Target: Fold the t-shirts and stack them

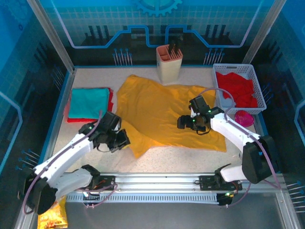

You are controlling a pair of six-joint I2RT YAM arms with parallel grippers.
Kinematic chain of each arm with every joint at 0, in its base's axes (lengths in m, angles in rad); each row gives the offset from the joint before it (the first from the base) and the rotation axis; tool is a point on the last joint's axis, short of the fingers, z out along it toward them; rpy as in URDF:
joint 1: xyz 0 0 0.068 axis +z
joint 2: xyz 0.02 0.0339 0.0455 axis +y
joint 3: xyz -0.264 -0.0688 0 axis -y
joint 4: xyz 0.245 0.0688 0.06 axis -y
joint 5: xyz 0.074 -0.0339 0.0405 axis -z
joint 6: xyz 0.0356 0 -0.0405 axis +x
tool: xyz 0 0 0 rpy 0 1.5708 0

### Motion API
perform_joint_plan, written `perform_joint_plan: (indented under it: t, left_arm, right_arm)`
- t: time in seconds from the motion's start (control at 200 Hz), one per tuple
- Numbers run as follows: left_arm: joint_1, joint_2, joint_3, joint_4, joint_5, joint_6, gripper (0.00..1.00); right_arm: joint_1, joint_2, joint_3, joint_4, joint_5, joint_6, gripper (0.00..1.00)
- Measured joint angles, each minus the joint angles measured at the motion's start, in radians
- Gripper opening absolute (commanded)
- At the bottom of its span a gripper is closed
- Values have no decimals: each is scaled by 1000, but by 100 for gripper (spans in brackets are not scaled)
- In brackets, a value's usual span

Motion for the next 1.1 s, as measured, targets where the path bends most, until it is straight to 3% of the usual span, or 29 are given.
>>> perform_joint_plan:
  t: [0.08, 0.21, 0.42, 0.545, 0.72, 0.86, 1.101]
  left_arm:
    - [-29, -84, -40, -51, -7, -52, 9]
    - [-47, -181, -129, -114, -15, -114, 10]
    - [-81, -232, -189, -198, -33, -177, 46]
    - [-82, -200, -182, -219, -44, -173, 53]
    - [-7, -11, -42, -152, -51, -69, 53]
    - [110, 266, 154, 10, -31, 78, 51]
    - [189, 718, 517, 160, -28, 301, 47]
  right_arm:
    - [0, 8, 0, 2, -1, 0, 87]
    - [0, 10, 0, 3, -5, 0, 87]
    - [1, 14, 0, 2, -8, 0, 88]
    - [1, 15, 0, 0, -7, 0, 88]
    - [1, 27, 0, 0, -3, 0, 88]
    - [-1, 92, 11, -2, 19, -8, 88]
    - [-58, 193, 114, 0, 47, -19, 87]
